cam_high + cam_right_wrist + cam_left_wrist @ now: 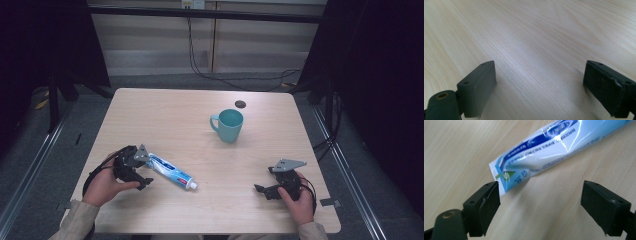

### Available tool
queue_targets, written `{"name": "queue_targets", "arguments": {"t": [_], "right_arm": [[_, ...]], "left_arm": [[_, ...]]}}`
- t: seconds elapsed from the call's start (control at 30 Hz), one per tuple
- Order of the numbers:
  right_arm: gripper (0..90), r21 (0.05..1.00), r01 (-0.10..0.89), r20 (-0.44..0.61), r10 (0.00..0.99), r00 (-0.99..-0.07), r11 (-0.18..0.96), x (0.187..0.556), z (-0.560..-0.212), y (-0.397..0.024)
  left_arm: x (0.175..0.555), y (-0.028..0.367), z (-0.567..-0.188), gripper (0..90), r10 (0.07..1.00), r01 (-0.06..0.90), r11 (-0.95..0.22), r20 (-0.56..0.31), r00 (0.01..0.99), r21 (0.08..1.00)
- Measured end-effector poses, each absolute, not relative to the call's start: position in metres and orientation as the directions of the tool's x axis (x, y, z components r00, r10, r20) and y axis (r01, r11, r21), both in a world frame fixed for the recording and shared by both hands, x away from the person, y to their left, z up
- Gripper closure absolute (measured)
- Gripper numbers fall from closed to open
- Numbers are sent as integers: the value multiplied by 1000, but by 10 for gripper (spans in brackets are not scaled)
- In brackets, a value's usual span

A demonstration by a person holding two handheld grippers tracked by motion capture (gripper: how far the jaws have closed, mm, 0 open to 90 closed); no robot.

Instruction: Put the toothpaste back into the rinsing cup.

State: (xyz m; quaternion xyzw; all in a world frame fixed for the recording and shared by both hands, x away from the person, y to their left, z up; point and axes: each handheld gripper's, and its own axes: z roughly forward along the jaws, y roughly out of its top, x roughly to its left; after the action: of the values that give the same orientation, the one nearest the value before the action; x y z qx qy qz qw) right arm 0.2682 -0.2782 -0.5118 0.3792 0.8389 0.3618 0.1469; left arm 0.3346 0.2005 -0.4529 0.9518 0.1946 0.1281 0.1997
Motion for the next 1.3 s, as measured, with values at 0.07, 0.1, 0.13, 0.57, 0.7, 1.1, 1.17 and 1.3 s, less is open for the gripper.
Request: {"name": "queue_targets", "arguments": {"t": [0.07,0.1,0.13,0.57,0.7,1.1,1.17,1.3], "right_arm": [[107,718,530,29,742,-669,450,268,-512,-278],[107,719,530,28,742,-669,451,268,-512,-278],[107,718,530,28,742,-669,451,268,-512,-278],[107,718,530,31,740,-672,451,268,-512,-278],[107,718,530,31,741,-671,451,268,-512,-278],[107,718,530,31,740,-672,451,268,-512,-278],[107,718,530,30,741,-671,451,268,-512,-278],[107,718,530,31,740,-672,451,268,-512,-278]], "left_arm": [[337,196,-452,157,401,302,-854,165,901,423],[339,192,-451,157,379,284,-868,175,909,406],[340,189,-451,158,375,281,-871,177,910,403],[351,151,-457,157,250,184,-922,160,955,341],[353,146,-464,147,217,161,-932,146,965,324],[359,135,-472,186,163,120,-954,138,977,275],[360,135,-472,200,175,138,-948,107,979,288],[362,141,-473,254,187,157,-936,69,980,315]]}}
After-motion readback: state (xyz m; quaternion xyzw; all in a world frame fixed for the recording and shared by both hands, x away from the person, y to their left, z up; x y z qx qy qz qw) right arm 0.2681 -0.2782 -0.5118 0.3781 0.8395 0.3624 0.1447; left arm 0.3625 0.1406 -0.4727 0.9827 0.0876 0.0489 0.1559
